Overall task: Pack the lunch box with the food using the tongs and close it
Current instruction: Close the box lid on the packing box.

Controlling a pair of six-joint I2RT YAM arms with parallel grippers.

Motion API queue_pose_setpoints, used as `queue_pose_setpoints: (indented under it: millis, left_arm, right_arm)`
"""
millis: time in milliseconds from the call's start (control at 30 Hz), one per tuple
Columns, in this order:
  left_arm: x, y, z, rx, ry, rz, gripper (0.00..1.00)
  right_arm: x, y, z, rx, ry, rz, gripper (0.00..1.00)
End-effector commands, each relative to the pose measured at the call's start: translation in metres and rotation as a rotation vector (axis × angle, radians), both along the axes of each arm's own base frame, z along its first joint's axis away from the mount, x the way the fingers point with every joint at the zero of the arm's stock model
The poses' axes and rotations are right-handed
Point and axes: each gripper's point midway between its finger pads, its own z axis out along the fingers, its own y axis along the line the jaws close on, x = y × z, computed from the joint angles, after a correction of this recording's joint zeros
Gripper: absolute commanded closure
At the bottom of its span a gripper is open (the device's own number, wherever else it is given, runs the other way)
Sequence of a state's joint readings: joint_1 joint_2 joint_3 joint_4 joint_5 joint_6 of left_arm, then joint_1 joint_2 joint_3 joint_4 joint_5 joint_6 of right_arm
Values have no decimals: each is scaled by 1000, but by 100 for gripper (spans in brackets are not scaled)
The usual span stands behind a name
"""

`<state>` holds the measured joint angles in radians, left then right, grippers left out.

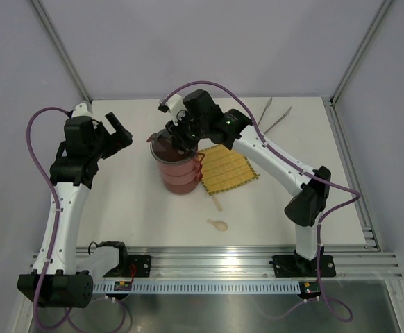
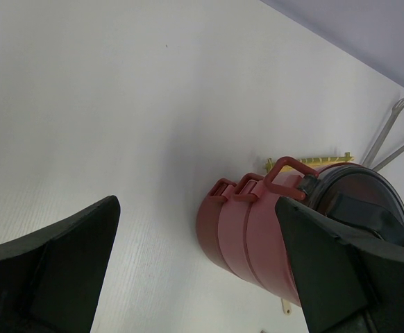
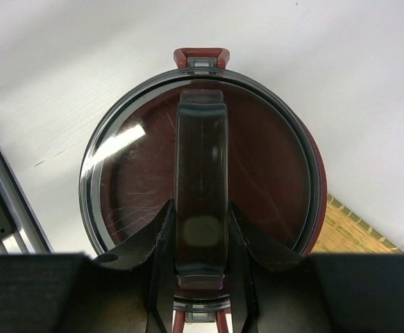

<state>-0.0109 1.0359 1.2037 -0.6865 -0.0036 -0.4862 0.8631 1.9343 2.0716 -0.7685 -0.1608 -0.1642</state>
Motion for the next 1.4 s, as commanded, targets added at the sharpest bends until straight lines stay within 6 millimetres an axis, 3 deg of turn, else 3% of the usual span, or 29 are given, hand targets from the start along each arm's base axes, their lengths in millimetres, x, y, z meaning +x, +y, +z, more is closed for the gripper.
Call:
queue_pose_setpoints:
  millis: [0, 233, 767, 1100, 1200, 1367]
  left_arm:
    - [6, 6, 14, 25, -49, 15, 1]
    - [8, 5, 13, 18, -46, 11, 1]
    - [3, 6, 15, 24, -52, 19, 1]
    - [1, 7, 16, 23, -55, 19, 1]
    - [0, 7, 16, 26, -55, 20, 1]
    - [0, 7, 15, 26, -54, 21, 1]
  right_arm:
    - [-10, -22, -44, -132, 114, 52, 100]
    - [-5, -33, -37, -152, 108, 13, 100]
    - [17, -47, -51, -187, 121, -156, 100]
    - [23, -42, -59, -172, 137, -189, 100]
    - [23, -42, -56, -145, 139, -209, 100]
    - [21, -41, -21, -23, 80, -231, 100]
